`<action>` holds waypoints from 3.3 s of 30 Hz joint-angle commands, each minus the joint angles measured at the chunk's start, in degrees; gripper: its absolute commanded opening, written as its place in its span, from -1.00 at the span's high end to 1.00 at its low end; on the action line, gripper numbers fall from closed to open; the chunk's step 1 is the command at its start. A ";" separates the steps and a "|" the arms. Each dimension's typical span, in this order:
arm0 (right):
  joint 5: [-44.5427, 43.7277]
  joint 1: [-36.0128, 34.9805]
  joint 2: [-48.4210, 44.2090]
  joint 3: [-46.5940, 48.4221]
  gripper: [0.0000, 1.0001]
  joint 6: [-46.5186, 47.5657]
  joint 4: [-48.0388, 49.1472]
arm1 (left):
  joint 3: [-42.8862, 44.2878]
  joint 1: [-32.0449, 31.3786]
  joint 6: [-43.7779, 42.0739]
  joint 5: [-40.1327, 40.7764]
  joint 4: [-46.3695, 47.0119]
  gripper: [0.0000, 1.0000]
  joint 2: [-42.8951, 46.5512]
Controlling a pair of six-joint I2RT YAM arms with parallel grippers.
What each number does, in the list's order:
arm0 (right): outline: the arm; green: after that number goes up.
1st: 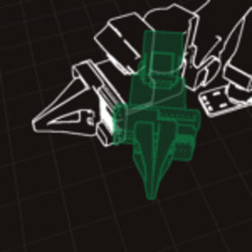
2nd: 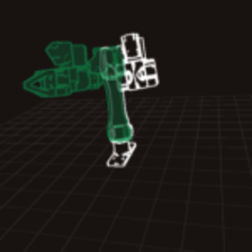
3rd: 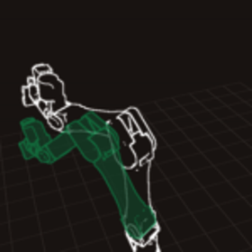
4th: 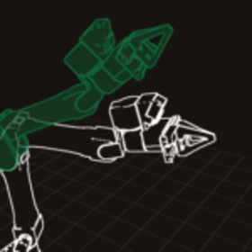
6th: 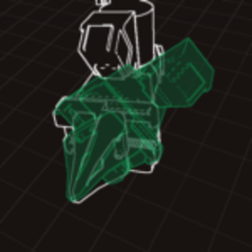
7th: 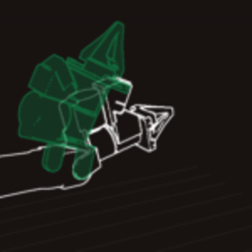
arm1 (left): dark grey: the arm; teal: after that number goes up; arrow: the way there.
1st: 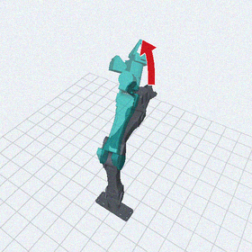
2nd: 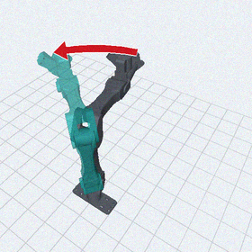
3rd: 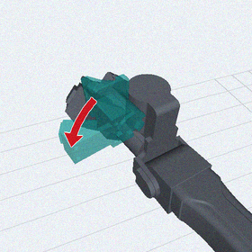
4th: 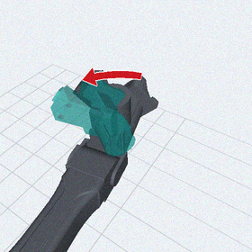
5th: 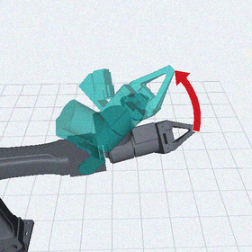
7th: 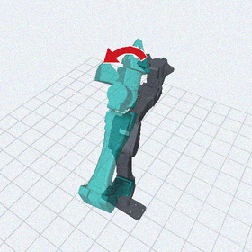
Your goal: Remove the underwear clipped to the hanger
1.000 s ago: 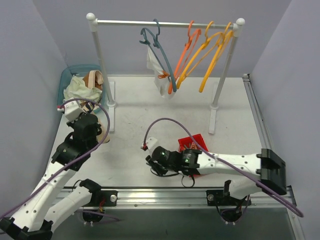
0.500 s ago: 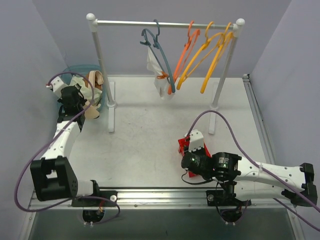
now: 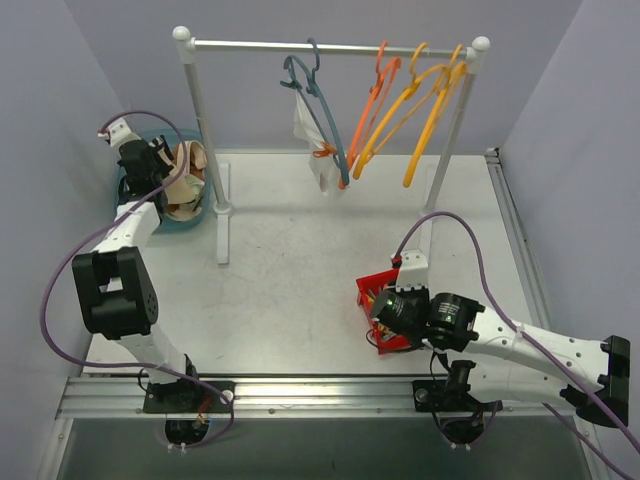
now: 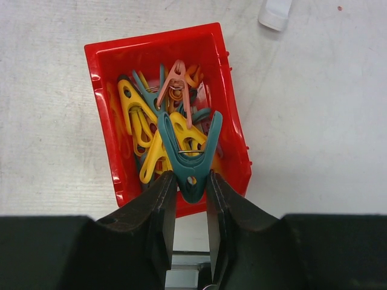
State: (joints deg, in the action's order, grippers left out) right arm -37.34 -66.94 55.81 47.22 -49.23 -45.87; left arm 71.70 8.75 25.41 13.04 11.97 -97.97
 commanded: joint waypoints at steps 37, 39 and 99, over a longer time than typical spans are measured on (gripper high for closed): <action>19.61 5.77 -7.66 16.04 -0.18 30.14 14.23 | -15.18 -12.00 10.54 -10.75 -34.90 -0.87 50.76; 14.18 5.59 -2.48 24.56 -0.36 31.82 14.49 | -16.41 -12.09 10.19 -11.54 -36.48 -0.87 52.78; 35.15 30.46 36.81 62.36 -0.01 43.69 18.80 | -26.53 -12.18 7.55 -18.84 -41.58 -0.87 61.06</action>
State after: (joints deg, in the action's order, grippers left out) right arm -0.62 -37.04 91.79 104.66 -5.13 -26.22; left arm 44.80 -3.31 33.82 -5.41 -29.85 -37.30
